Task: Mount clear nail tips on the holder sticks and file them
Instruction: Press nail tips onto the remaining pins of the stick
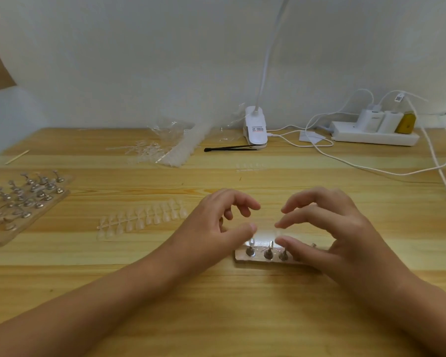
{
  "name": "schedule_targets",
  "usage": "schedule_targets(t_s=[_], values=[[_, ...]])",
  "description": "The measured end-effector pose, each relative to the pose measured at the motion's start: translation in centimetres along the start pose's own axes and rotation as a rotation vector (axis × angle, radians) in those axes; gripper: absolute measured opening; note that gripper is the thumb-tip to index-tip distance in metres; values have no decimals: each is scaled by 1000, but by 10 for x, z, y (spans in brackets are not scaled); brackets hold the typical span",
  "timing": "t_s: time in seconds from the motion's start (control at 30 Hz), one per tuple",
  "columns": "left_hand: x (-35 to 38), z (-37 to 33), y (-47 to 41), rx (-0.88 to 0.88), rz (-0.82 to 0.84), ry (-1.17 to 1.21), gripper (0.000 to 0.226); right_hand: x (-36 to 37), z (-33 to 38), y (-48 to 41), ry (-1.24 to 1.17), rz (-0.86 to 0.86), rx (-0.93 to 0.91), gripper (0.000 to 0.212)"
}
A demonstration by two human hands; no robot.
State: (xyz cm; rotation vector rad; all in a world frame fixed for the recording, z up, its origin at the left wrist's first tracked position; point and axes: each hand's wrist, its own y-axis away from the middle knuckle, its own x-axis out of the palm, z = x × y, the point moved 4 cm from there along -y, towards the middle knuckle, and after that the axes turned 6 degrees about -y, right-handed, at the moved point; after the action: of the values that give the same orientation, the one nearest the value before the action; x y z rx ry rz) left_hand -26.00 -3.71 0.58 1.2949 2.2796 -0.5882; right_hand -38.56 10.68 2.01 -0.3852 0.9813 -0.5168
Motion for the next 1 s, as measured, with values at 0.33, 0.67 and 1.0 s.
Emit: schedule_targets(t_s=[0.33,0.67,1.0], values=[[7,5,-2,7,46,30,26,15,1,4,11,90,-31,23],[2,6,-1,36,-7,45,17,18,-4,6,-11,111,0,28],[-28,0,-71,-26,-154,-245,8,-11,-11,-3,-144,-4,50,32]])
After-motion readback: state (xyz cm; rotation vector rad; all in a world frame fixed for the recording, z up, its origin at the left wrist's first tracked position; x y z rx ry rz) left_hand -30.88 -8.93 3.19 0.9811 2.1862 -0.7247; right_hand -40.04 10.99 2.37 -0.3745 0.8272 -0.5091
